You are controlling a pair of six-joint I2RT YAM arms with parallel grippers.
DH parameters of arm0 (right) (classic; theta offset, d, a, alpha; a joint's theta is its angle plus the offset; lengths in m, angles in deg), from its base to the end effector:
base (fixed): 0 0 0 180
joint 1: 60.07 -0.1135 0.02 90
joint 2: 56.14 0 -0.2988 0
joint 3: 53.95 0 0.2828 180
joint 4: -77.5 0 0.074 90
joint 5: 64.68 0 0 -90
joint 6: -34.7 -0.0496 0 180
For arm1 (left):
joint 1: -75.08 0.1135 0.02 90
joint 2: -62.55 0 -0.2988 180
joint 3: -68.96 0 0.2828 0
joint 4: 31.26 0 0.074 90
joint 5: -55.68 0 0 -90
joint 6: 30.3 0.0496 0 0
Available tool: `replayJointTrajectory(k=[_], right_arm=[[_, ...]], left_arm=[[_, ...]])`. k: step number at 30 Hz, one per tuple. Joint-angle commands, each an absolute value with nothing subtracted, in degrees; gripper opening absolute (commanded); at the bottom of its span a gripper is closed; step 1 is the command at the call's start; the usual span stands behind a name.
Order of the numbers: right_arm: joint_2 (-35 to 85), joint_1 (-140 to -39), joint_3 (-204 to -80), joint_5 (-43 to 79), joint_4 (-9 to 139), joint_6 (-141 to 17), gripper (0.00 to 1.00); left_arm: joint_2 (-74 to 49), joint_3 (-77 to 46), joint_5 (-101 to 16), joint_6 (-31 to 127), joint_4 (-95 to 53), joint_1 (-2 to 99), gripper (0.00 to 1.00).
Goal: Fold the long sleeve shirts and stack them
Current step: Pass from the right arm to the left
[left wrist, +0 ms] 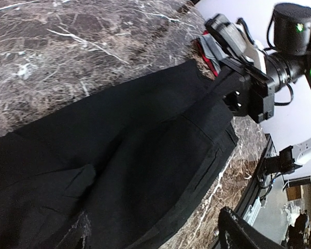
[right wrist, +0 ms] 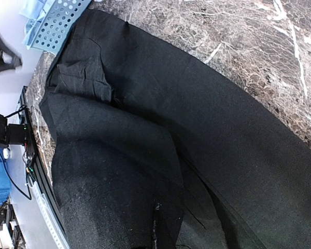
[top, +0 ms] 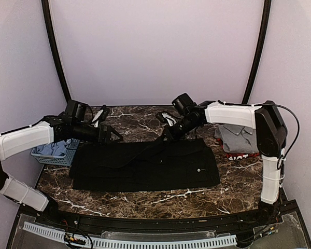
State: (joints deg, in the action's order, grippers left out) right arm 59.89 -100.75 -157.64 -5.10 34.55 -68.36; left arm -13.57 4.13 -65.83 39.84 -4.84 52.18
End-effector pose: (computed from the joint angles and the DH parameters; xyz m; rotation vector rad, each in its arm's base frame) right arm 0.3582 0.3410 0.2256 -0.8530 2.5250 1.0192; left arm 0.2825 -0.1475 0.2771 0.3772 2.2773 -1.0098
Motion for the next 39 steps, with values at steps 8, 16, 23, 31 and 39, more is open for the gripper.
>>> replayJointTrajectory(k=[8, 16, 23, 31, 39], right_arm=[[59.85, -99.89, -158.79, -9.37, 35.58, -68.01, 0.00], [61.05, -99.00, -160.02, -10.72, 34.02, -66.99, 0.00], [61.73, -98.90, -161.15, -11.01, 32.95, -66.62, 0.00], [62.05, -98.89, -160.16, -11.42, 33.58, -66.90, 0.00], [62.75, -98.91, -160.04, -11.68, 33.58, -66.91, 0.00]], left_arm=[[-16.46, 8.23, -56.51, 47.43, -18.74, 40.36, 0.74], [-20.33, 11.72, -47.65, 57.27, -24.79, 34.68, 0.75], [-25.06, 11.12, -46.90, 62.13, -25.97, 34.08, 0.72], [-30.24, 8.17, -47.70, 65.39, -25.41, 34.05, 0.47], [-32.24, 5.88, -53.03, 66.28, -26.86, 34.03, 0.16]])
